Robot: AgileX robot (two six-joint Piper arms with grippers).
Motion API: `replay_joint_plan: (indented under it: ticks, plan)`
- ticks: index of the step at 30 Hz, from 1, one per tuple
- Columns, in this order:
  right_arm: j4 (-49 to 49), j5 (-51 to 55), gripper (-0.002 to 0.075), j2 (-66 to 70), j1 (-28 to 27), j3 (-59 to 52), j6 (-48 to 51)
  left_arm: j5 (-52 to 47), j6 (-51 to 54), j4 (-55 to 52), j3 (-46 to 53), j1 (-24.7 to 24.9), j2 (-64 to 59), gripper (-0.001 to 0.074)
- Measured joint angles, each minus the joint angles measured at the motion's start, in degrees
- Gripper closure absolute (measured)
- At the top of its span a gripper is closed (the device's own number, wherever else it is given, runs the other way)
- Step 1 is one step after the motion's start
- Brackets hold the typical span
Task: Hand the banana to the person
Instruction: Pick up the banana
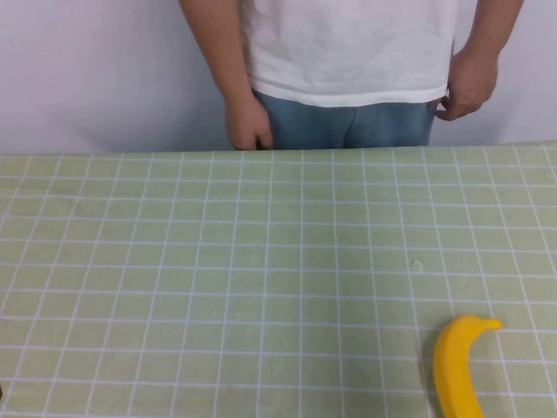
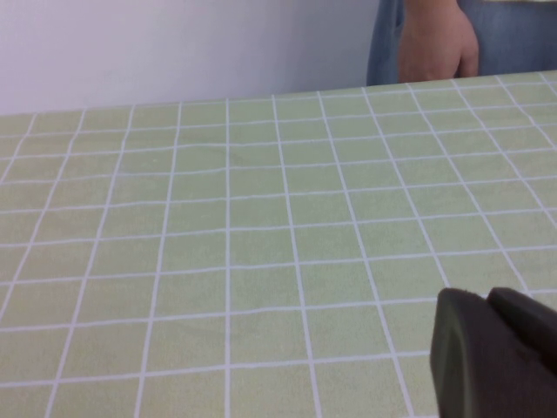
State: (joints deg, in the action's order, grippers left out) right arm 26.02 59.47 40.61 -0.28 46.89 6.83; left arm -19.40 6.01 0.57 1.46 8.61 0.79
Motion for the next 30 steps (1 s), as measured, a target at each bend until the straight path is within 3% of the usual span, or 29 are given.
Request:
replay_joint_plan:
  ticks: [3,8,10,20,26,30]
  plan:
    - [1.3,0.6,0.066,3.0,2.9,0.0,-0.3,0.0,0.0,0.0,0.0,0.0,0.0,0.0732]
    - [0.2,2.9,0.0389,9.1,8.1,0.0,-1.1,0.0,0.0,0.0,0.0,0.0,0.0,0.0732]
    - [-1.5,3.1,0.0321,11.6,10.9,0.0,-3.6,0.0,0.0,0.0,0.0,0.0,0.0,0.0732]
    - [-23.1,-4.9,0.0315,21.8,29.0,0.0,-22.1,0.0,0.0,0.0,0.0,0.0,0.0,0.0732]
    - [-24.9,-8.8,0.0217,29.3,36.1,0.0,-25.2,0.0,0.0,0.0,0.0,0.0,0.0,0.0732]
    - [-25.1,-9.9,0.0176,34.9,37.0,0.0,-26.7,0.0,0.0,0.0,0.0,0.0,0.0,0.0732]
